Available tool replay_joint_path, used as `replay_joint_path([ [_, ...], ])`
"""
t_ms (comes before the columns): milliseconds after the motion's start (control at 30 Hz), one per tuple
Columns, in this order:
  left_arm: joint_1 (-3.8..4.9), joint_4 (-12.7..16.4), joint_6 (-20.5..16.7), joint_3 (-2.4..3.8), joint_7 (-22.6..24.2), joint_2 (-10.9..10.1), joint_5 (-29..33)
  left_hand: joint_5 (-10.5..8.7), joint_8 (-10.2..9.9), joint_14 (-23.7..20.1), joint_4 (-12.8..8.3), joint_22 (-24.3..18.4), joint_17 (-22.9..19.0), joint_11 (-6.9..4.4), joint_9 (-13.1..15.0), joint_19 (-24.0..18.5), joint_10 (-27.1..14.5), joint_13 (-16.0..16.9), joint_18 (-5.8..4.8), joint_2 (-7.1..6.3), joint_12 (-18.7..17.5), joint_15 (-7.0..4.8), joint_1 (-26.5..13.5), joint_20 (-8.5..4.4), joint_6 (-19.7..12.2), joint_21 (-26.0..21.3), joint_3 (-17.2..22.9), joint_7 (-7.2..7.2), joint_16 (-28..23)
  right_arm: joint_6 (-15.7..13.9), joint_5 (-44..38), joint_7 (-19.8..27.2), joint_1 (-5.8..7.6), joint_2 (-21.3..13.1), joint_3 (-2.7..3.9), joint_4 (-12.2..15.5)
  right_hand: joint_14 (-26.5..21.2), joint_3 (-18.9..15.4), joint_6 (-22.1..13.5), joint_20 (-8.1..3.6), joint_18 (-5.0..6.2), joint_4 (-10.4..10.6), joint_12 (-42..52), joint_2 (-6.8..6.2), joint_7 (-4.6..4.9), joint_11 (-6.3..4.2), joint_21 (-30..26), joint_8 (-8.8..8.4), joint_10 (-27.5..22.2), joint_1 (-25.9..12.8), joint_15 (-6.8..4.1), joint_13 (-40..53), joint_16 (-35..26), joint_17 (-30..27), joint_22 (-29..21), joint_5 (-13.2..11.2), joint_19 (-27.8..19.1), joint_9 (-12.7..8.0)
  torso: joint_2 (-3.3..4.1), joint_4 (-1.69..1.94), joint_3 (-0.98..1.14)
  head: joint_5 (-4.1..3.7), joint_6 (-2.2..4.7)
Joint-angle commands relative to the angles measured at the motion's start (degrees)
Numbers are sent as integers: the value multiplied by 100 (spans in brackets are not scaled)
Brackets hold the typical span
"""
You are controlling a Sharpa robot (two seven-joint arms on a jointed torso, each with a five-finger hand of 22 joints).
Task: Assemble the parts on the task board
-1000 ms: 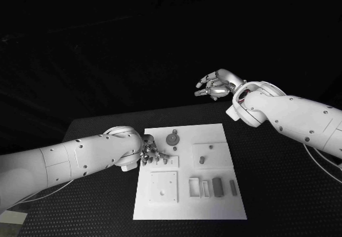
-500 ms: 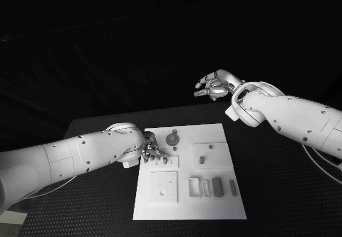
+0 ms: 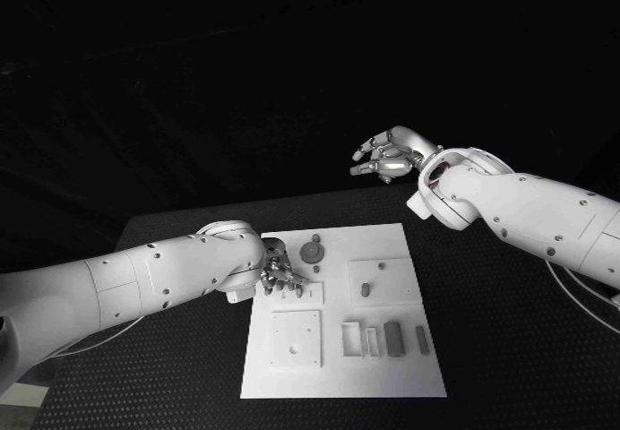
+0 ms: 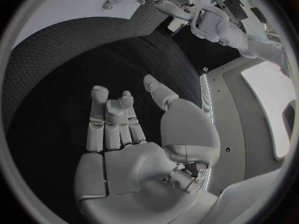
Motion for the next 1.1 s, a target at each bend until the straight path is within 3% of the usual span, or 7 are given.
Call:
replay_joint_path([
  [33,6,-12,220,1,-14,49,-13,33,-71,-5,0,120,-22,46,-50,8,-16,-9,-58,4,42,17,78,-6,-86,-35,-56,49,29,72,1,10,-3,6,3,3,-56,-14,0,-39,77,-9,29,35,31,11,-38,-31,-47,8,2,-5,10,7,83,14,-10,-5,0,11,-3,-2,-2],
  [333,5,-63,259,0,-31,134,-72,22,-234,-34,5,122,-70,123,-268,12,-42,-6,-66,34,72,17,131,-7,-303,-51,-102,137,79,80,0,12,-3,15,3,2,-56,-16,-1,-38,77,-8,30,36,31,12,-39,-32,-48,6,3,-6,10,7,84,13,-11,-7,-1,4,-3,4,0],
  [1100,5,-354,457,1,-65,269,-72,-20,-262,-35,-2,128,-103,135,-412,37,-42,11,-65,83,122,5,170,-19,-313,-46,-119,150,139,108,0,8,-4,26,3,-3,-57,-20,-2,-37,77,-5,34,39,33,14,-39,-34,-48,0,5,-9,11,7,84,13,-10,-11,-4,1,-1,-1,-11],
])
